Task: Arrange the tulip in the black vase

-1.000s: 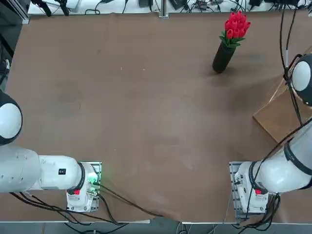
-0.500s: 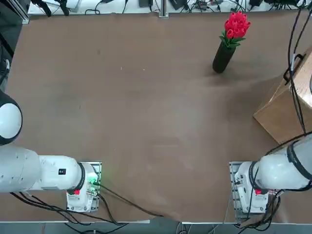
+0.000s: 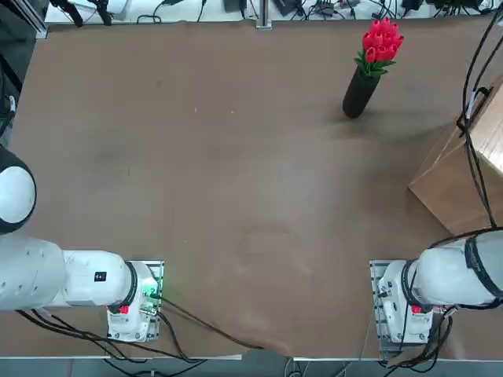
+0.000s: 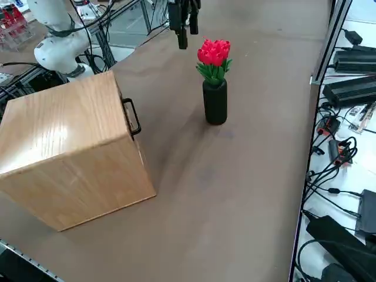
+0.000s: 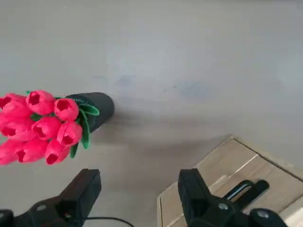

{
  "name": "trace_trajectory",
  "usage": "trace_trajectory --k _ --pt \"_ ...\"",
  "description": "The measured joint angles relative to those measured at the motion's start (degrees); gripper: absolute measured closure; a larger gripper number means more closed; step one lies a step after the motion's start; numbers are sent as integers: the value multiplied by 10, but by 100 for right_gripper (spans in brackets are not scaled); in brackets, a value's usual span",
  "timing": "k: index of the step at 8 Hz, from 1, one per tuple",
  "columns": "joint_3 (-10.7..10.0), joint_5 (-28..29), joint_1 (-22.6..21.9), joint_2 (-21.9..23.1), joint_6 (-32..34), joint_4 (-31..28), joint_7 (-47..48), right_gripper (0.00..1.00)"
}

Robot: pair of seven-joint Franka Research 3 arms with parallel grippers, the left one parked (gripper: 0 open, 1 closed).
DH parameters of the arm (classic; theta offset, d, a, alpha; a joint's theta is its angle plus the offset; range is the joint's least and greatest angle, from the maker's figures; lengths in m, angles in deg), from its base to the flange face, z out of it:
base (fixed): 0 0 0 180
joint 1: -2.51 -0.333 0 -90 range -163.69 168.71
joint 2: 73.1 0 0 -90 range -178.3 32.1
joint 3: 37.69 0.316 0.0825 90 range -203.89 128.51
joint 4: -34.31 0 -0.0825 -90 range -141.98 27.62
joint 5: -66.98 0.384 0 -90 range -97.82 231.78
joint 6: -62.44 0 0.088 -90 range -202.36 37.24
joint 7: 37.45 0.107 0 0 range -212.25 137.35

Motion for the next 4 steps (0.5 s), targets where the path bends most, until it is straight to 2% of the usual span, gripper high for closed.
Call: trace_trajectory --k 4 --pt "7 0 1 31 0 -27 30 0"
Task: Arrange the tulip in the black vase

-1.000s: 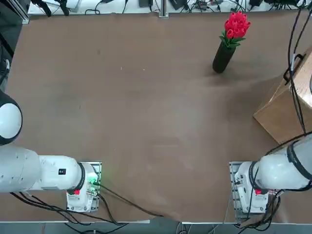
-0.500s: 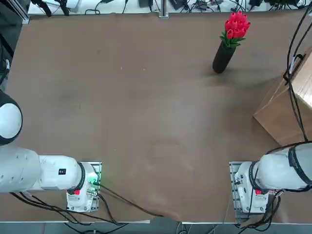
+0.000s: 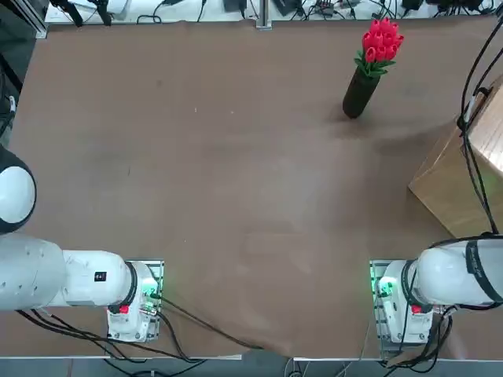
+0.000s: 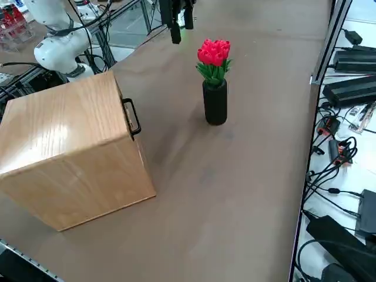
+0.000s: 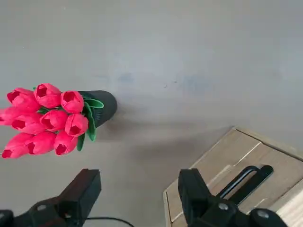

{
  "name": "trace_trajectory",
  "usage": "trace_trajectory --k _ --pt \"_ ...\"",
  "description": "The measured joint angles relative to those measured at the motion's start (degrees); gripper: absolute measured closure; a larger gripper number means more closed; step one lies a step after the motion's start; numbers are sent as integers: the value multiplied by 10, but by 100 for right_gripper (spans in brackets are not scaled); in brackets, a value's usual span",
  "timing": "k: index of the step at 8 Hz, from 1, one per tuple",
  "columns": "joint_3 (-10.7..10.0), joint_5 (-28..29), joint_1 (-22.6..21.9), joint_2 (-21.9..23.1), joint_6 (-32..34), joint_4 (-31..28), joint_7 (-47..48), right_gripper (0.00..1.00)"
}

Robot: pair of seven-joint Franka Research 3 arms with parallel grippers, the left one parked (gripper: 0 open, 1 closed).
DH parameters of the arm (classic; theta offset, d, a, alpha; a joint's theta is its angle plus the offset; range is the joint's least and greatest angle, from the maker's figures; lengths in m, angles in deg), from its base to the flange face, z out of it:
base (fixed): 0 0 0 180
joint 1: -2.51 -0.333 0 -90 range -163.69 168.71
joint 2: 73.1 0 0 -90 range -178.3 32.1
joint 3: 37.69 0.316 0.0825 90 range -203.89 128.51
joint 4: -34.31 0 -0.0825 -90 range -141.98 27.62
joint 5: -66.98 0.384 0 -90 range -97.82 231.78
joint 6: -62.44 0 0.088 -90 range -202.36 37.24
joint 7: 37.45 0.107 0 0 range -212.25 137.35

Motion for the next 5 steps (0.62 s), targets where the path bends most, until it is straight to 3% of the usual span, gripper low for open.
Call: trace_trajectory --k 5 --pt "3 22 0 7 4 -3 -2 0"
